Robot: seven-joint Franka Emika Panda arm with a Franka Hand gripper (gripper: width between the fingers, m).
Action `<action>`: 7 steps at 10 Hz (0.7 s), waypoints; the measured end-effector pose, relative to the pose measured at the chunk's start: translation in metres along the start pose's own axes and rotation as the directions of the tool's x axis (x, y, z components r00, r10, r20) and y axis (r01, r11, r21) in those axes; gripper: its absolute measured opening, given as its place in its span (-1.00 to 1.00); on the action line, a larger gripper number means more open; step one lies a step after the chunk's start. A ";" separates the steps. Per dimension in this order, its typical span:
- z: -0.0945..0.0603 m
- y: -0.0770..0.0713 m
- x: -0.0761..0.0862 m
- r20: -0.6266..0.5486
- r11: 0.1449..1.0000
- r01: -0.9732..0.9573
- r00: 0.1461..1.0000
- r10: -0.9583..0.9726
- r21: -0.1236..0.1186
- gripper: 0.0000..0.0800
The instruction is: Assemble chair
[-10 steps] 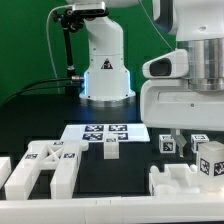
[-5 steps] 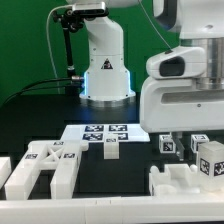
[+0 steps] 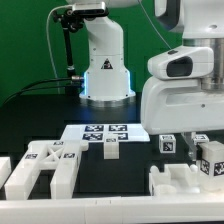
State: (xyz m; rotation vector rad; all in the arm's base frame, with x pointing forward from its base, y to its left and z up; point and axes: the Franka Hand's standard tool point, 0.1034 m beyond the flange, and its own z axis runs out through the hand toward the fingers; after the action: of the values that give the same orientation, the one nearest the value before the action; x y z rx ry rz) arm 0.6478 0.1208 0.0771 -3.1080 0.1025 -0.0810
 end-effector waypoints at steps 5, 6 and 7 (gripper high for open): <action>0.001 0.001 0.000 0.014 0.775 -0.632 0.775 0.632 0.019 -0.29; 0.001 0.001 0.000 0.030 0.611 -0.791 0.612 0.791 0.024 -0.29; 0.001 0.001 0.001 0.041 0.496 -0.868 0.497 0.867 0.031 -0.29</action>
Offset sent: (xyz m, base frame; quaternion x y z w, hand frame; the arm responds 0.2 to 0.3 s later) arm 0.0024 -0.0120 0.0006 -0.0060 0.0187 0.2990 0.9541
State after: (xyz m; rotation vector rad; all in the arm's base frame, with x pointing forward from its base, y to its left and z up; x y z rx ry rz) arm 0.6486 0.1195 0.0758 -2.5797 1.6101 -0.0170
